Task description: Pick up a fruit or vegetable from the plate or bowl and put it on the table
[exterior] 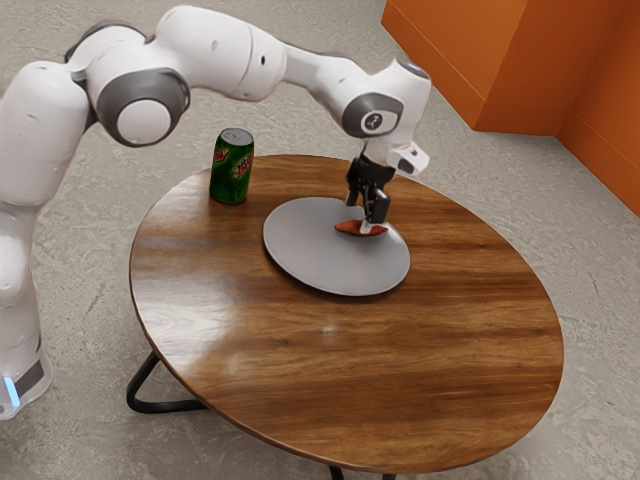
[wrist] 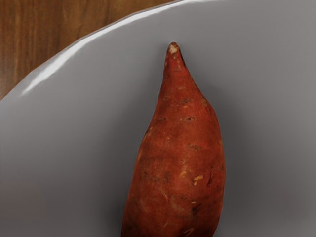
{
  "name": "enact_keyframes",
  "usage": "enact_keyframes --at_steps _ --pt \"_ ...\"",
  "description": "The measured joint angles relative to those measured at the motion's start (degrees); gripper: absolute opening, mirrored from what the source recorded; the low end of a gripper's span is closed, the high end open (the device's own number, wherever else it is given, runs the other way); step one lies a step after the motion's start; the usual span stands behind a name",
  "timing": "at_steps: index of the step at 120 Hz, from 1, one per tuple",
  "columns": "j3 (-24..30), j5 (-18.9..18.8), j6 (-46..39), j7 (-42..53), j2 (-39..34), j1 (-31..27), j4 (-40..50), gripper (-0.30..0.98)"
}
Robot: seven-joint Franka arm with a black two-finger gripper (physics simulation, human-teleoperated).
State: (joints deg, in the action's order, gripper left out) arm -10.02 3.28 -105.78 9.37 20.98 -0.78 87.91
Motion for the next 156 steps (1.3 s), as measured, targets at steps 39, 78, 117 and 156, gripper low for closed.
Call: enact_keyframes --at_steps 39,78,117,156 --pt "0.0 0.2 -0.7 0.3 0.8 0.0 0.0 0.68" --pt "0.0 0.4 -0.9 0.5 1.0 0.0 0.0 0.53" --pt "0.0 0.6 -1.0 0.6 1.6 0.0 -0.1 0.38" --pt "0.0 0.5 -1.0 0.6 1.7 0.0 -0.1 0.21"
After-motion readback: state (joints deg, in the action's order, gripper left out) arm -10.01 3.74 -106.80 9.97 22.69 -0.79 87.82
